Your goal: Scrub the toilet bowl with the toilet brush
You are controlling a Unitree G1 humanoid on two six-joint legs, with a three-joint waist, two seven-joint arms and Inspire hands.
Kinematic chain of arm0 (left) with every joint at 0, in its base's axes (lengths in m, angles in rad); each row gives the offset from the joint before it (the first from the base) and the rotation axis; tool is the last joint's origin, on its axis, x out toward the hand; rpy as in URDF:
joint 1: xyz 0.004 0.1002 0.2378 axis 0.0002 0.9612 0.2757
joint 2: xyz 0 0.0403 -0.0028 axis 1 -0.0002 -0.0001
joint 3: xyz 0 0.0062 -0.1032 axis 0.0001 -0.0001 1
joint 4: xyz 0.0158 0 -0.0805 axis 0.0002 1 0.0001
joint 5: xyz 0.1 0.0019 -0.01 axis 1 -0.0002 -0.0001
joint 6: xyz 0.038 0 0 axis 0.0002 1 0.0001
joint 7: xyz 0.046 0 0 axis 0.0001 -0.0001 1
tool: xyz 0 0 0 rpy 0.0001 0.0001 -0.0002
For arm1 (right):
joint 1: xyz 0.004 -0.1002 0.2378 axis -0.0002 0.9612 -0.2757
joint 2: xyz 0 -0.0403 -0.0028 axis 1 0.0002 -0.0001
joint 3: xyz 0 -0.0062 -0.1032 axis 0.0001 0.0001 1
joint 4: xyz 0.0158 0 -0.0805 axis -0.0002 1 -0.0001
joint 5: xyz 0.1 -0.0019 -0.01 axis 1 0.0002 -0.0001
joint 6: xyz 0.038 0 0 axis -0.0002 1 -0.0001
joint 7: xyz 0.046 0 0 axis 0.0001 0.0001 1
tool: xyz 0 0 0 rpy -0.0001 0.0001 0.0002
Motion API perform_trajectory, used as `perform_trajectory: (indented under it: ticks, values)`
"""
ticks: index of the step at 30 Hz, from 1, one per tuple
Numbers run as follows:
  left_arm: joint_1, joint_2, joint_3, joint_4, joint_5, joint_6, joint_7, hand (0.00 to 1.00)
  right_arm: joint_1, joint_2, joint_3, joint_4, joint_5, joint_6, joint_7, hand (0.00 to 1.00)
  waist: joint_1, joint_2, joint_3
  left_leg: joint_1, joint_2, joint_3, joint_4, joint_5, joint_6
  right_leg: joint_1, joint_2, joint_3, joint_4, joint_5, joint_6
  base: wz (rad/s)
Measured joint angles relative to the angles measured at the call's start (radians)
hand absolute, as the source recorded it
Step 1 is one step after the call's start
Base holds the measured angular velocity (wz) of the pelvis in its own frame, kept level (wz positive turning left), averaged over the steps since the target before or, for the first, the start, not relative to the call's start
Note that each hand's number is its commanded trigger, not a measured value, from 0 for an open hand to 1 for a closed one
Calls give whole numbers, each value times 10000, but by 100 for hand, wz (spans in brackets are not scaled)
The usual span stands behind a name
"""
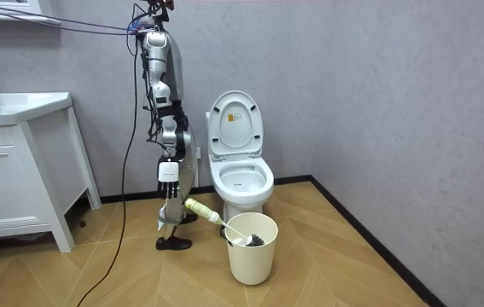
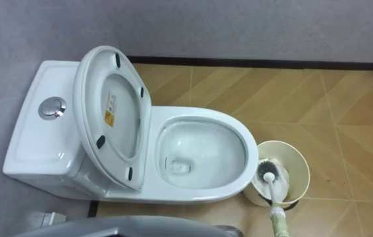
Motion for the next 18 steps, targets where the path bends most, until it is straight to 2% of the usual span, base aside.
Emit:
perform_trajectory:
  ticks: [7, 11, 18]
  values:
    - [-9, 3, -7, -4, -2, 0, 0, 0, 17, 8, -16, 1, 138, -4, -277, 0, -14, -5, 5, 10, 2, -12, 19, 0, 0, 37, 2, 5, -13, 3, -3, 0]
    - [47, 1, -1, -18, 9, -7, 1, 0, 30, 45, -416, 1, 536, -4, -643, 0, -15, -3, 12, 110, 3, -19, 2, -1, 0, 123, 4, 24, -15, 3, -3, 0]
    - [177, -3, 583, -17, 13, 13, 102, 0, 32, 43, -940, 261, 2117, -10, -1381, 0, -30, -21, 8, 178, -5, -23, -67, 3, -5, 191, 6, 2, -11, 3, -3, 0]
